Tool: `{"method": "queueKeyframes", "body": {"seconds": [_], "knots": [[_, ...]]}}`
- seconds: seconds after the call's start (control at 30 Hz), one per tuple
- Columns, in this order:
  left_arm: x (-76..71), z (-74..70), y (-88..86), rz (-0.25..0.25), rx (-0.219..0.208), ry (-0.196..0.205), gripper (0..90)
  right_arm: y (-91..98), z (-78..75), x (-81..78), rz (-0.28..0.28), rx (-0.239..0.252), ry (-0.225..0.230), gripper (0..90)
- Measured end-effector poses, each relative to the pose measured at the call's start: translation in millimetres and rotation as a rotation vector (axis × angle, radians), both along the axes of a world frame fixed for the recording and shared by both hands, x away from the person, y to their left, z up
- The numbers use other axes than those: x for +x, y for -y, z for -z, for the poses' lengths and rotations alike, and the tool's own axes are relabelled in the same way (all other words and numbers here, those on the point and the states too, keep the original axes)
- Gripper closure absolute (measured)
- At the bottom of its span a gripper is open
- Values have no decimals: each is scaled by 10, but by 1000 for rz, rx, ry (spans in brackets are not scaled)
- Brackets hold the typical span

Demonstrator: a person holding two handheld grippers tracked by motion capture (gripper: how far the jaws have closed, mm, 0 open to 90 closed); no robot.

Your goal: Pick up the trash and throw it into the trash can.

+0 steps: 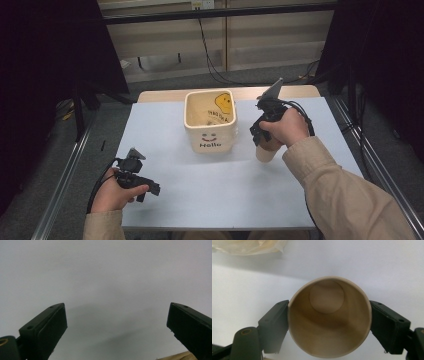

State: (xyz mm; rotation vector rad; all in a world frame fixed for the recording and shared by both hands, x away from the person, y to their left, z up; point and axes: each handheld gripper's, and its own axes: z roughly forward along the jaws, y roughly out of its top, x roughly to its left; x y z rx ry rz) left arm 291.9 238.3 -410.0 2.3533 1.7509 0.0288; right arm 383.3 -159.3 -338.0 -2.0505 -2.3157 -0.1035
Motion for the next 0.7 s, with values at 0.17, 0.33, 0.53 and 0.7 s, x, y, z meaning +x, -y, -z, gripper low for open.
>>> {"method": "queueKeyframes", "body": {"seconds": [0.17,0.33,0.53,0.7], "knots": [[-7,4,5,-10,-8,-3,27,-4,-181,39,-18,1,4,218],[-3,-5,1,3,4,3,27,-19,-337,72,-32,4,10,220],[-14,-14,9,-7,-12,-2,27,-57,-532,128,-57,0,14,222],[-16,-17,4,-3,-16,8,27,-106,-669,177,-70,-2,14,223]]}}
